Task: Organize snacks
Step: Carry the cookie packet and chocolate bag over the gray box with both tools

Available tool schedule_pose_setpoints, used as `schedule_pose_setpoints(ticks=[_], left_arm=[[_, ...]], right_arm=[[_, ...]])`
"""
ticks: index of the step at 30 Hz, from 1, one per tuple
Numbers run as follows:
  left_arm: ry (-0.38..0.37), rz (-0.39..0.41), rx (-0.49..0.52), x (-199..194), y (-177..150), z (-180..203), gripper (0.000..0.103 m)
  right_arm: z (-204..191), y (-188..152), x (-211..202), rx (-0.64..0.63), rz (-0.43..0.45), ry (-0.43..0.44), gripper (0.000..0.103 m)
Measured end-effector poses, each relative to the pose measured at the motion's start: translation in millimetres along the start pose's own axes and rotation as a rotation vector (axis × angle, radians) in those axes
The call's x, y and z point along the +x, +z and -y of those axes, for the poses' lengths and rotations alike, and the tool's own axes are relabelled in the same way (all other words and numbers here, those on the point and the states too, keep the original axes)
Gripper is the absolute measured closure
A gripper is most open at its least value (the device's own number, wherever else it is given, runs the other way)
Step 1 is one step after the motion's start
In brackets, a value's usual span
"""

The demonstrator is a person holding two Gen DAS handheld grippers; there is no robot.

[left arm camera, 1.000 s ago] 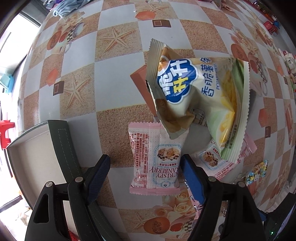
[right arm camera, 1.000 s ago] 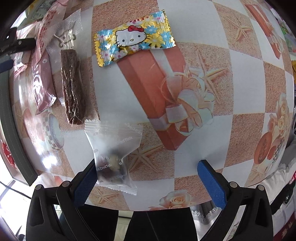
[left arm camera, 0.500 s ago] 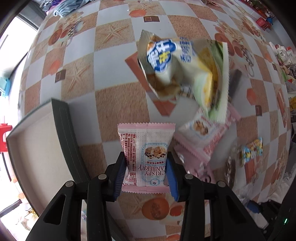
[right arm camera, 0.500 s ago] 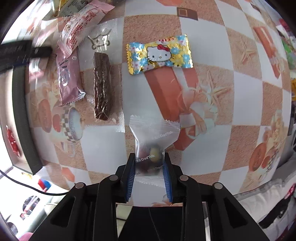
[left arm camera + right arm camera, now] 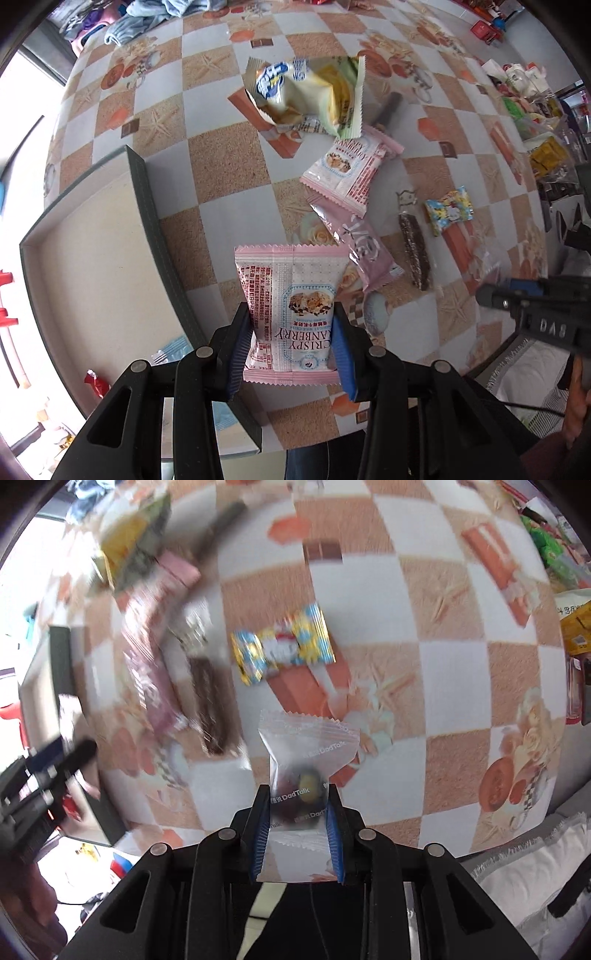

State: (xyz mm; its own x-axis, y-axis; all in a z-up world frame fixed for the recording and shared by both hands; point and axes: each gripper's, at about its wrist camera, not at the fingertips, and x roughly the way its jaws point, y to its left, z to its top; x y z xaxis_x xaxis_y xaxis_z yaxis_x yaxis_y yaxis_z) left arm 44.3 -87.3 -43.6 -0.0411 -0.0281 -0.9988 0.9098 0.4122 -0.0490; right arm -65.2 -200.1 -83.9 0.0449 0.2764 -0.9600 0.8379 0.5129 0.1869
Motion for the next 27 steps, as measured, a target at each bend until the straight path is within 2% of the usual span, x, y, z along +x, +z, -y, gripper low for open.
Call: schedule_pose_setpoints(ticks=[7,12,17,27], left_arm=[[0.010,0.102,-0.022,-44.3,-2.2,-21.7,0.058],[0.045,0.152,-0.061,-66.4,-12.6,-39.2,0.058],[0.073,0.175,-0.092,-73.7,-26.7,-51.1,0.058],[0.077,0.190,-0.138,-78.2,-38.5,-67.8,0.058]], right_arm=[[-21.8,10.1,-34.1,-0.056,0.054,0.022,0.074],[-50.2,16.7,-46.8,-0.097,0.058,0.050,0.074],[-68.3,9.1,-42.7,-0.155,0.063,0.033,0.074],[-99.6,6.4,-23.4,-0.228,0.021,0.020,0.074]])
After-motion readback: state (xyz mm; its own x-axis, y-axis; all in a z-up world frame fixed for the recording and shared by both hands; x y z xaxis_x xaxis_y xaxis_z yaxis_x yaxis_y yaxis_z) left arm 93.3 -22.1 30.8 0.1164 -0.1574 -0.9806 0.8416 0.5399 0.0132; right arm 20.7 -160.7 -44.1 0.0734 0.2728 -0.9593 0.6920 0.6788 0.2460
